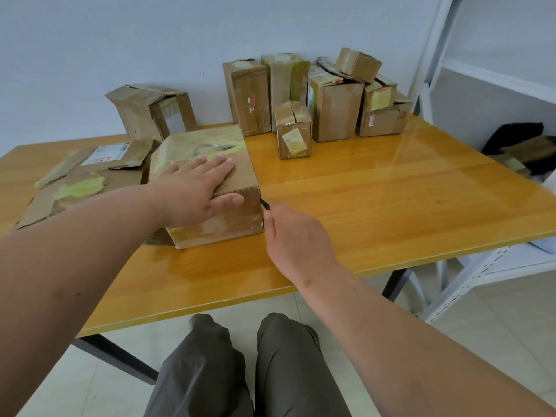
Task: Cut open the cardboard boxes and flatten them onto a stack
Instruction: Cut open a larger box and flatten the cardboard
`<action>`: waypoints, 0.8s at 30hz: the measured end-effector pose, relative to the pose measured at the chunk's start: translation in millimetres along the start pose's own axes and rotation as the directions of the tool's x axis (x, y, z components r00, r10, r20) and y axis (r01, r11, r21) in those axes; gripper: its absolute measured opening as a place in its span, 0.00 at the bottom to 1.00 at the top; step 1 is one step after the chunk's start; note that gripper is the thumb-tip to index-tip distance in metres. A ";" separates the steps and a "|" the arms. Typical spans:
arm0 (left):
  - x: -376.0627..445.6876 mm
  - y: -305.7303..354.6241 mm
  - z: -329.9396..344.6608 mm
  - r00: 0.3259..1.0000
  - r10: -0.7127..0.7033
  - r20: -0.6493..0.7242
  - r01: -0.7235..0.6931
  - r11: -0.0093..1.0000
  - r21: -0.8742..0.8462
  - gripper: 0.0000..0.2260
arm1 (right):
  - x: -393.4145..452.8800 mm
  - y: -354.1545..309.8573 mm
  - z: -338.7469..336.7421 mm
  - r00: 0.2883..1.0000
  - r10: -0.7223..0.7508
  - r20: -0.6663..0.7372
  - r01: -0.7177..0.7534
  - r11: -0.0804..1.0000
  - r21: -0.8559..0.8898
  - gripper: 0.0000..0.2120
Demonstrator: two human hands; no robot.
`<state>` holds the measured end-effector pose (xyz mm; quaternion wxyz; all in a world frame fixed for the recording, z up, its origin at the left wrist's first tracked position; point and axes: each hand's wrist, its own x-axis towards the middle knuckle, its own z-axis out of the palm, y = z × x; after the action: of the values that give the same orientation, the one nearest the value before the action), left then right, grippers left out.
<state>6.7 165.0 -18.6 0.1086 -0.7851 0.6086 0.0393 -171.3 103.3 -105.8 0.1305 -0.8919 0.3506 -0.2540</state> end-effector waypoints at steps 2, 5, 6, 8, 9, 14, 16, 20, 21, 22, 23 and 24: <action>-0.4 0.2 0.4 1.000 0.000 -0.003 0.000 1.000 0.003 0.42 | -0.7 -0.8 -0.6 1.000 0.004 0.020 -0.004 1.000 -0.013 0.12; -0.2 -0.3 0.0 1.000 0.001 0.007 -0.001 1.000 -0.001 0.42 | -3.8 0.7 2.7 0.997 0.019 0.079 -0.012 0.995 -0.097 0.12; 0.4 -0.2 0.2 1.000 0.003 0.008 -0.003 1.000 0.001 0.42 | -4.9 1.1 3.4 0.995 0.029 0.099 -0.017 0.992 -0.122 0.11; 0.8 0.2 0.1 1.000 -0.002 0.008 0.002 1.000 0.002 0.42 | -4.0 1.3 3.6 0.987 0.061 0.151 -0.040 0.989 -0.141 0.10; 0.7 0.4 -0.1 1.000 -0.004 0.008 0.004 1.000 0.000 0.41 | -2.5 1.3 3.2 0.981 0.076 0.177 -0.051 0.988 -0.144 0.10; -3.0 1.7 -1.4 1.000 -0.011 0.011 0.012 1.000 -0.020 0.42 | 8.3 0.9 -2.2 0.954 0.103 0.280 -0.059 0.985 -0.163 0.11; -4.3 1.7 -2.0 1.000 -0.005 0.010 0.006 0.999 -0.047 0.42 | 12.1 5.7 -7.0 0.939 0.110 0.326 -0.062 0.986 -0.152 0.13; -7.7 -5.9 -13.5 0.997 0.041 0.070 -0.033 0.992 -0.119 0.39 | 10.5 25.2 -23.2 0.922 0.078 0.379 -0.071 0.997 -0.031 0.14; -9.1 -8.3 -19.1 0.994 0.059 0.093 -0.046 0.990 -0.131 0.37 | 8.9 30.7 -27.1 0.927 0.070 0.368 -0.074 0.997 -0.002 0.14; -11.1 -11.1 -25.6 0.990 0.070 0.124 -0.051 0.987 -0.150 0.34 | 7.5 36.0 -30.2 0.935 0.062 0.348 -0.073 0.997 0.019 0.13; -13.3 -14.4 -32.5 0.984 0.077 0.158 -0.049 0.984 -0.172 0.32 | 6.3 40.3 -32.0 0.945 0.046 0.323 -0.061 0.998 0.035 0.13; -15.9 -17.7 -38.8 0.978 0.073 0.193 -0.037 0.982 -0.184 0.31 | 5.7 43.2 -32.5 0.955 0.019 0.297 -0.033 0.998 0.044 0.12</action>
<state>16.9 175.8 24.4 0.0968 -0.7664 0.6103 0.1752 -209.6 66.5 -94.3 0.2063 -0.9118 0.3326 -0.1241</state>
